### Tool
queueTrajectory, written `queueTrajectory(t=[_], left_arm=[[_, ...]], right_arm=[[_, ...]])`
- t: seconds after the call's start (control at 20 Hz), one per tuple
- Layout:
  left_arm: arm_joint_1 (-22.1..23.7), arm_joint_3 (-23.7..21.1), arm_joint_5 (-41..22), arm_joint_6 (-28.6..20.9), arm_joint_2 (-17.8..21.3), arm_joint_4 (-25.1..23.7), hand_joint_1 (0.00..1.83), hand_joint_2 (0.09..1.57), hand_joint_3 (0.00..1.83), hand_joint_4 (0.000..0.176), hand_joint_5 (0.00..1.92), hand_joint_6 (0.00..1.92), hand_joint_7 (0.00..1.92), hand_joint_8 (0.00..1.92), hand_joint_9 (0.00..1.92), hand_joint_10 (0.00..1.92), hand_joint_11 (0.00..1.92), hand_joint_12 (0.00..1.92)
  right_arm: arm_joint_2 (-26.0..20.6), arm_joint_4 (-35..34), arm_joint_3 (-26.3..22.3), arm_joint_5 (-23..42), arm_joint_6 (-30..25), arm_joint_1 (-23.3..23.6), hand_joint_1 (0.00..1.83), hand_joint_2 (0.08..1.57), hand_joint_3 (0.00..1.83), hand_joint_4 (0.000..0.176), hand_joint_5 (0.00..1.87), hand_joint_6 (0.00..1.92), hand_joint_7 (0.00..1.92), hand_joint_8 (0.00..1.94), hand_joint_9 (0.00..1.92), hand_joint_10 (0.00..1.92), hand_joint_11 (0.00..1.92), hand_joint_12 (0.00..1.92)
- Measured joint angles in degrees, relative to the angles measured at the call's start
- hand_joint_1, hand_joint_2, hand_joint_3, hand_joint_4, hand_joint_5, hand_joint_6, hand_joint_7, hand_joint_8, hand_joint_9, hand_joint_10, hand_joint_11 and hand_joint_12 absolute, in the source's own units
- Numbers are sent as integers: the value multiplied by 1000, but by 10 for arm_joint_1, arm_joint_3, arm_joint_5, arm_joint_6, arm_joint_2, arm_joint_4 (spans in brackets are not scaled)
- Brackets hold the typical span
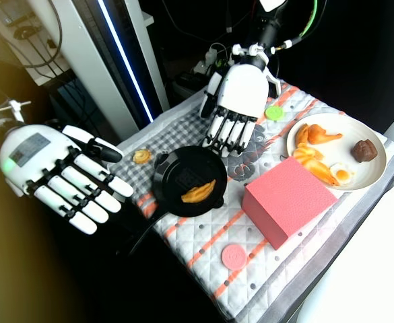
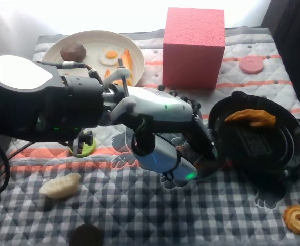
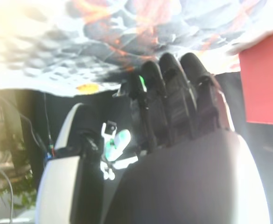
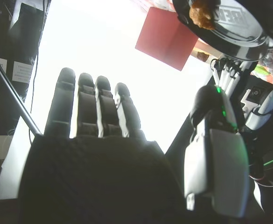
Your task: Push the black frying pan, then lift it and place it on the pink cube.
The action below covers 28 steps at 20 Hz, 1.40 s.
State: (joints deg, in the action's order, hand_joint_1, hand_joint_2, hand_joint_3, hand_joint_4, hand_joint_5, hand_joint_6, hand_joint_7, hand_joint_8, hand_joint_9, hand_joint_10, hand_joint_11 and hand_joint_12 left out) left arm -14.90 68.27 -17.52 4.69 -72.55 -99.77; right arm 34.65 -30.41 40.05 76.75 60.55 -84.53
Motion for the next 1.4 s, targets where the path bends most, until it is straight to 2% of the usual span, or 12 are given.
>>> queueTrajectory(t=[0.15,0.2,0.25,0.35,0.4,0.45,0.55,0.8,1.0,1.2,1.3,1.4], left_arm=[[5,3,-2,2,-2,6,548,1219,1,18,668,35,605,1,309,586,0,1179],[4,5,1,7,-7,7,599,1201,0,3,710,57,669,25,369,578,0,1263],[4,7,2,9,-8,7,545,1228,5,22,652,35,556,4,300,522,0,1171],[4,7,1,10,-8,10,559,1227,2,19,635,29,589,15,307,595,0,1293],[4,7,1,8,-5,10,563,1232,3,22,596,12,536,8,263,543,0,1145],[4,3,0,0,6,11,526,1250,2,38,555,2,510,1,288,384,0,968],[3,-13,-2,-5,37,13,548,1250,0,11,633,42,547,3,415,131,0,912],[21,-61,-34,31,122,89,394,1326,20,41,486,3,420,0,367,8,0,704],[26,-84,-50,73,157,132,352,1369,9,0,525,23,433,7,365,11,0,624],[26,-90,-52,90,183,168,266,1406,4,0,409,2,337,1,271,2,0,335],[26,-99,-53,108,194,195,422,1355,0,0,471,31,396,14,321,20,0,525],[24,-106,-61,138,211,234,475,1337,0,60,475,64,412,10,326,16,0,547]], right_arm=[[0,-1,1,0,-1,0,357,1126,0,29,0,0,0,0,0,0,18,10],[0,-1,1,0,-1,0,363,1123,0,26,0,0,0,0,0,0,14,9],[0,0,1,0,-1,0,344,1123,0,32,0,0,0,0,0,0,19,12],[1,0,1,0,-1,0,340,1120,0,52,0,0,0,0,0,0,22,20],[1,-1,1,0,-1,0,351,1124,0,43,0,0,0,0,0,0,12,18],[1,-1,1,0,-2,0,361,1125,1,47,0,0,0,0,0,0,6,19],[1,-1,2,0,-2,0,464,1150,7,56,0,0,0,0,0,0,0,2],[-2,-13,23,-35,-1,0,768,1155,0,40,0,0,0,0,0,0,38,18],[-2,-47,43,-98,27,0,872,1126,0,2,0,0,0,0,0,0,1,3],[12,-64,74,-156,46,26,854,1116,0,41,0,0,0,0,0,0,0,0],[31,-67,96,-189,60,58,848,1108,0,57,0,0,0,0,0,0,0,0],[62,-75,130,-251,85,107,835,1102,0,59,0,0,0,0,0,0,5,2]])
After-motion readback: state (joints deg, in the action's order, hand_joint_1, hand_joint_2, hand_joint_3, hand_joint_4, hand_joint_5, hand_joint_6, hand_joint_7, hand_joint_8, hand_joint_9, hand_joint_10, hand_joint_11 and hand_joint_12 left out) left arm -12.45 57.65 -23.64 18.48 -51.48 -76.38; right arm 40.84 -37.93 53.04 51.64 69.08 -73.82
